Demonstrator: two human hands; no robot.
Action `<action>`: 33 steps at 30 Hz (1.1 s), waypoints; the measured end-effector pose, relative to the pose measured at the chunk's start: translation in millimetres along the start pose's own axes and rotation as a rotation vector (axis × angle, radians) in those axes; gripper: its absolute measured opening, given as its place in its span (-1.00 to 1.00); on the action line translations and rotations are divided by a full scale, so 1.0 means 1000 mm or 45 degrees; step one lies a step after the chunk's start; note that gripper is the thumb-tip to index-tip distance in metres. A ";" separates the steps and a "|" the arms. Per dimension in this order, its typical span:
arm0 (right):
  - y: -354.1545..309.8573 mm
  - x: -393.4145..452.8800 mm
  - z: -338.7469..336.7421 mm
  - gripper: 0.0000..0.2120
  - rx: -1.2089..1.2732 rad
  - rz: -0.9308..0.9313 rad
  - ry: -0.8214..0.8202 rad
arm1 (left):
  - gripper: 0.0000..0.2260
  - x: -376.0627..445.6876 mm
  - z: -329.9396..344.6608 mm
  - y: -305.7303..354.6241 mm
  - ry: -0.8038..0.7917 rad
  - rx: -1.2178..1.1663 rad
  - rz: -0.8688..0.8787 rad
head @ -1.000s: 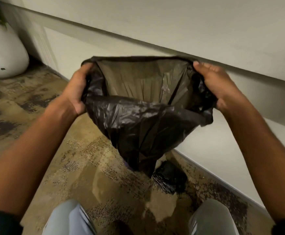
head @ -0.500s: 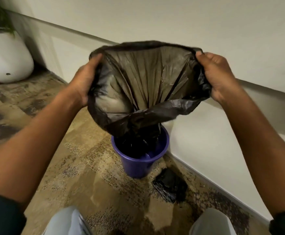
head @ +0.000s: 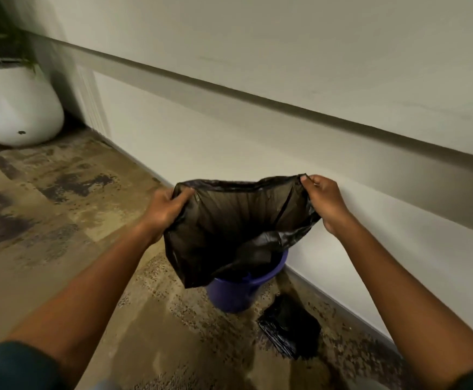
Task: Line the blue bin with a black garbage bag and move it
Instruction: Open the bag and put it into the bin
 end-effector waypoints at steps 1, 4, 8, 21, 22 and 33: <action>0.011 0.003 0.002 -0.65 -0.027 0.003 0.006 | -0.62 0.001 0.004 -0.008 -0.025 0.010 0.021; 0.039 0.011 0.006 -0.65 -0.108 0.010 0.008 | -0.73 0.008 0.014 -0.031 -0.151 0.079 0.078; 0.077 0.023 0.008 -0.64 -0.157 0.035 -0.008 | -0.81 0.022 0.024 -0.060 -0.299 0.121 0.097; 0.169 0.075 0.033 -0.56 -0.356 0.094 0.020 | -0.68 0.084 0.043 -0.126 -0.238 0.204 0.092; 0.175 0.078 0.035 -0.58 -0.397 0.075 0.006 | -0.67 0.091 0.046 -0.130 -0.197 0.249 0.111; 0.205 0.112 0.061 -0.56 -0.539 -0.051 -0.036 | -0.78 0.149 0.065 -0.144 0.260 0.692 0.354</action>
Point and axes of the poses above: each hand's wrist, its own x-axis towards the middle knuckle, its own z-axis out of the palm, y = z × x, the point moved 3 cm from there along x, towards the middle knuckle, and after that the axes turned 8 degrees about x, right-handed, at the moved point
